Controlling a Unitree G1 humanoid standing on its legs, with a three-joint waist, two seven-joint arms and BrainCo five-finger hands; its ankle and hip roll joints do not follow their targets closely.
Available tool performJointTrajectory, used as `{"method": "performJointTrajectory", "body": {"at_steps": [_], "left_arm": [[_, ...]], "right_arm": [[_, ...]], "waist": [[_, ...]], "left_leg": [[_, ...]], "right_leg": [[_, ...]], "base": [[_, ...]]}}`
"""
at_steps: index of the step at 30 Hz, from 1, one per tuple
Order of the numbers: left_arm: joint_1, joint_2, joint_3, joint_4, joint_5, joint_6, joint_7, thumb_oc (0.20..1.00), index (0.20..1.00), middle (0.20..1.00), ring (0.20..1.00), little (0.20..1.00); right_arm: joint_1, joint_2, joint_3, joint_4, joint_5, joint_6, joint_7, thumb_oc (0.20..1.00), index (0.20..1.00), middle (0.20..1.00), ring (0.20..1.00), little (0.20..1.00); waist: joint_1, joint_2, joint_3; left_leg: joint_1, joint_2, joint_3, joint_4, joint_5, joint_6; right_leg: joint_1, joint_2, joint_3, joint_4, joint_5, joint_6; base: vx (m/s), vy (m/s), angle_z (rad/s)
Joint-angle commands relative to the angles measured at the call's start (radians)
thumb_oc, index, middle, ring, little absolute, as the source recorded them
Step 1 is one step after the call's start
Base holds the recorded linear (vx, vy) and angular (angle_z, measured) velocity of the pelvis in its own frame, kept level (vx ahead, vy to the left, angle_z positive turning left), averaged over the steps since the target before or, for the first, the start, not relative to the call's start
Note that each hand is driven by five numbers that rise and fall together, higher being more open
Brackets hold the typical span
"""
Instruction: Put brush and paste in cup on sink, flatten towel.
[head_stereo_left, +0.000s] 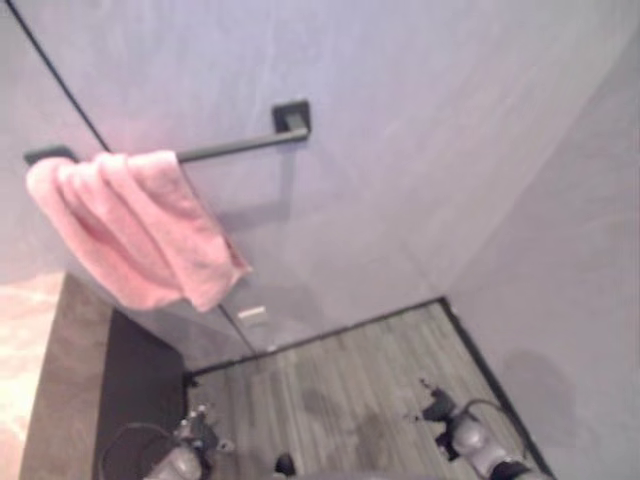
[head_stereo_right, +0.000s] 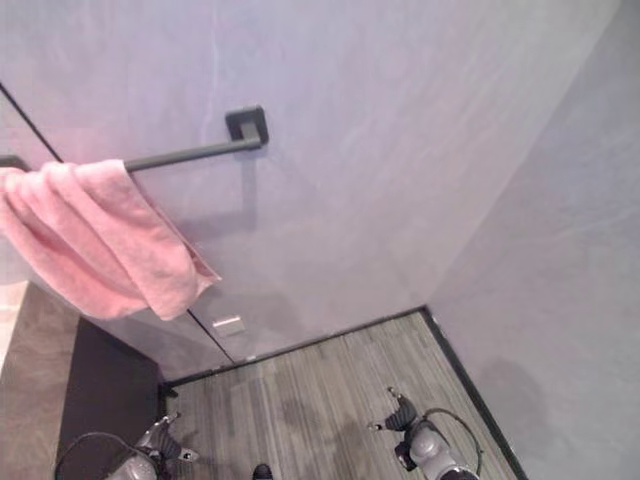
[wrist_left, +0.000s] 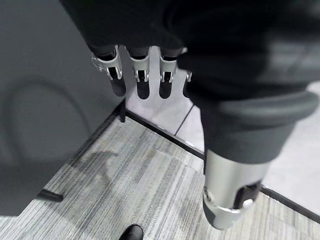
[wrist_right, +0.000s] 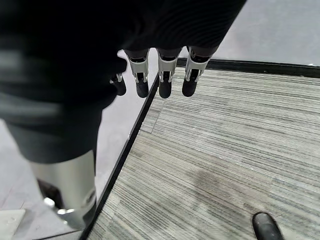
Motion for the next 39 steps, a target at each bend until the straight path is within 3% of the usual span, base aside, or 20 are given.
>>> {"method": "performJointTrajectory", "body": {"at_steps": [1,5,7,8,9,11,12,13,14,15,16,17,19,24,25,29,30,35,37,39], "left_arm": [[-0.039,0.004,-0.004,0.065,-0.024,-0.016,0.026,1.0,1.0,1.0,1.0,1.0],[-0.024,0.001,-0.011,0.061,-0.023,-0.015,0.024,1.0,1.0,1.0,1.0,1.0],[-0.005,-0.007,-0.009,0.068,-0.037,-0.017,0.028,1.0,1.0,1.0,1.0,1.0],[-0.005,-0.007,-0.009,0.068,-0.037,-0.017,0.028,1.0,1.0,1.0,1.0,1.0],[0.0,-0.007,-0.009,0.048,-0.054,-0.017,0.022,1.0,1.0,1.0,1.0,1.0],[-0.003,-0.004,-0.013,0.043,-0.051,-0.016,0.02,1.0,1.0,1.0,1.0,1.0],[-0.005,-0.002,-0.022,0.046,-0.044,-0.015,0.018,1.0,1.0,1.0,1.0,1.0],[-0.006,0.003,-0.031,0.044,-0.034,-0.015,0.01,1.0,1.0,1.0,1.0,1.0],[-0.006,0.003,-0.032,0.044,-0.034,-0.015,0.01,1.0,1.0,1.0,1.0,1.0],[-0.004,0.005,-0.03,0.054,-0.029,-0.016,0.01,1.0,1.0,1.0,1.0,1.0],[-0.004,0.006,-0.034,0.055,-0.03,-0.018,0.008,1.0,1.0,1.0,1.0,1.0],[-0.004,0.006,-0.034,0.055,-0.03,-0.018,0.008,1.0,1.0,1.0,1.0,1.0],[-0.024,0.008,-0.033,0.062,-0.032,-0.022,0.008,1.0,1.0,1.0,1.0,1.0],[-0.022,0.02,-0.026,0.042,-0.027,-0.027,0.02,1.0,1.0,1.0,1.0,1.0],[-0.025,0.033,-0.03,0.024,-0.021,-0.027,0.026,1.0,1.0,1.0,1.0,1.0],[-0.036,0.041,-0.04,0.024,-0.02,-0.029,0.025,1.0,1.0,1.0,1.0,1.0],[-0.04,0.053,-0.046,0.015,-0.015,-0.032,0.025,1.0,1.0,1.0,1.0,1.0],[-0.037,0.063,-0.044,0.012,-0.005,-0.034,0.027,1.0,1.0,1.0,1.0,1.0],[-0.04,0.076,-0.047,-0.017,0.009,-0.036,0.028,1.0,1.0,1.0,1.0,1.0],[-0.038,0.082,-0.049,-0.036,0.009,-0.039,0.026,1.0,1.0,1.0,1.0,1.0]], "right_arm": [[-0.008,0.003,-0.014,0.031,-0.006,-0.005,-0.022,1.0,1.0,1.0,1.0,1.0],[0.004,-0.007,-0.055,0.036,0.009,-0.005,-0.034,1.0,1.0,1.0,1.0,1.0],[0.016,-0.007,-0.086,0.036,0.038,-0.004,-0.042,1.0,1.0,1.0,1.0,1.0],[0.016,-0.007,-0.086,0.036,0.038,-0.003,-0.042,1.0,1.0,1.0,1.0,1.0],[0.017,-0.009,-0.097,0.016,0.059,-0.006,-0.044,1.0,1.0,1.0,1.0,1.0],[0.019,-0.012,-0.1,-0.002,0.069,-0.008,-0.043,1.0,1.0,1.0,1.0,1.0],[0.024,-0.018,-0.098,-0.022,0.078,-0.012,-0.043,1.0,1.0,1.0,1.0,1.0],[0.039,-0.014,-0.095,-0.027,0.101,-0.019,-0.035,1.0,1.0,1.0,1.0,1.0],[0.04,-0.014,-0.095,-0.027,0.101,-0.019,-0.035,1.0,1.0,1.0,1.0,1.0],[0.049,-0.01,-0.094,-0.051,0.111,-0.023,-0.033,1.0,1.0,1.0,1.0,1.0],[0.052,-0.01,-0.088,-0.063,0.109,-0.024,-0.026,1.0,1.0,1.0,1.0,1.0],[0.052,-0.01,-0.088,-0.063,0.109,-0.024,-0.026,1.0,1.0,1.0,1.0,1.0],[0.054,-0.006,-0.081,-0.089,0.093,-0.021,-0.024,1.0,1.0,1.0,1.0,1.0],[0.061,-0.01,-0.07,-0.108,0.079,-0.029,-0.018,1.0,1.0,1.0,1.0,1.0],[0.047,-0.021,-0.063,-0.107,0.078,-0.037,-0.02,1.0,1.0,1.0,1.0,1.0],[0.033,-0.044,-0.068,-0.1,0.083,-0.041,-0.03,1.0,1.0,1.0,1.0,1.0],[0.026,-0.065,-0.084,-0.106,0.093,-0.044,-0.043,1.0,1.0,1.0,1.0,1.0],[0.029,-0.078,-0.086,-0.112,0.103,-0.049,-0.042,1.0,1.0,1.0,1.0,1.0],[0.024,-0.084,-0.085,-0.103,0.104,-0.049,-0.042,1.0,1.0,1.0,1.0,1.0],[0.024,-0.084,-0.086,-0.092,0.104,-0.049,-0.043,1.0,1.0,1.0,1.0,1.0]], "waist": [[0.028,-0.051,0.012],[0.028,-0.046,0.023],[0.006,-0.035,0.039],[0.006,-0.036,0.039],[-0.013,-0.024,0.069],[-0.026,-0.021,0.079],[-0.043,-0.019,0.081],[-0.045,-0.022,0.075],[-0.046,-0.02,0.075],[-0.038,-0.01,0.074],[-0.046,-0.008,0.076],[-0.046,-0.007,0.075],[-0.051,-0.017,0.094],[-0.065,-0.046,0.069],[-0.065,-0.052,0.055],[-0.076,-0.054,0.039],[-0.084,-0.05,0.032],[-0.089,-0.044,0.03],[-0.087,-0.049,0.049],[-0.086,-0.048,0.052]], "left_leg": [[-0.051,0.007,-0.059,0.111,-0.087,0.002],[-0.03,-0.04,-0.118,0.113,-0.125,0.058],[0.022,-0.101,-0.17,0.082,-0.133,0.115],[0.022,-0.102,-0.169,0.081,-0.132,0.116],[0.038,-0.12,-0.209,0.075,-0.122,0.141],[0.032,-0.125,-0.229,0.069,-0.104,0.149],[0.03,-0.124,-0.251,0.067,-0.096,0.148],[0.035,-0.12,-0.267,0.059,-0.084,0.133],[0.036,-0.117,-0.269,0.057,-0.083,0.132],[0.04,-0.097,-0.273,0.059,-0.095,0.118],[0.033,-0.092,-0.282,0.07,-0.101,0.112],[0.033,-0.092,-0.282,0.07,-0.101,0.112],[0.045,-0.078,-0.304,0.109,-0.138,0.088],[0.071,-0.04,-0.325,0.099,-0.135,0.053],[0.084,-0.01,-0.335,0.074,-0.108,0.029],[0.091,0.03,-0.336,0.045,-0.071,-0.003],[0.089,0.065,-0.321,0.028,-0.025,-0.032],[0.074,0.085,-0.292,0.041,-0.002,-0.047],[0.016,0.07,-0.26,0.158,0.002,-0.045],[0.009,0.063,-0.25,0.167,-0.006,-0.037]], "right_leg": [[-0.013,-0.051,0.013,0.083,-0.036,0.058],[-0.059,-0.112,0.054,0.275,-0.015,0.076],[-0.138,-0.183,0.152,0.5,0.141,0.112],[-0.14,-0.185,0.153,0.502,0.141,0.113],[-0.211,-0.18,0.245,0.631,0.202,0.112],[-0.249,-0.158,0.288,0.68,0.181,0.087],[-0.289,-0.099,0.352,0.708,0.145,0.076],[-0.301,-0.035,0.355,0.606,0.062,0.052],[-0.297,-0.033,0.351,0.601,0.063,0.051],[-0.267,-0.07,0.285,0.451,0.044,0.051],[-0.276,-0.048,0.321,0.357,0.053,0.053],[-0.275,-0.047,0.321,0.356,0.054,0.053],[-0.277,-0.045,0.401,0.164,0.121,0.085],[-0.225,-0.011,0.378,0.145,0.072,0.074],[-0.208,0.007,0.35,0.142,0.053,0.064],[-0.184,0.027,0.31,0.128,0.022,0.046],[-0.176,0.046,0.277,0.133,-0.006,0.027],[-0.17,0.06,0.265,0.129,-0.029,0.008],[-0.152,0.054,0.259,0.119,-0.036,-0.005],[-0.147,0.052,0.255,0.119,-0.041,-0.005]], "base": [[0.06,0.17,0.04],[0.1,0.349,0.1],[0.11,0.43,0.42],[0.02,0.335,0.75],[-0.05,0.228,0.67],[-0.04,0.137,0.59],[0.1,0.026,0.65],[0.1,0.026,0.62],[0.22,0.011,0.58],[0.17,-0.039,0.43],[0.16,-0.036,0.32],[0.11,-0.078,0.17],[0.25,-0.17,0.38],[0.27,-0.257,0.5],[0.22,-0.295,0.49],[0.21,-0.295,0.48],[0.16,-0.255,0.44],[0.11,-0.177,0.23],[0.07,-0.128,0.08],[0.05,-0.05,0.14]]}}
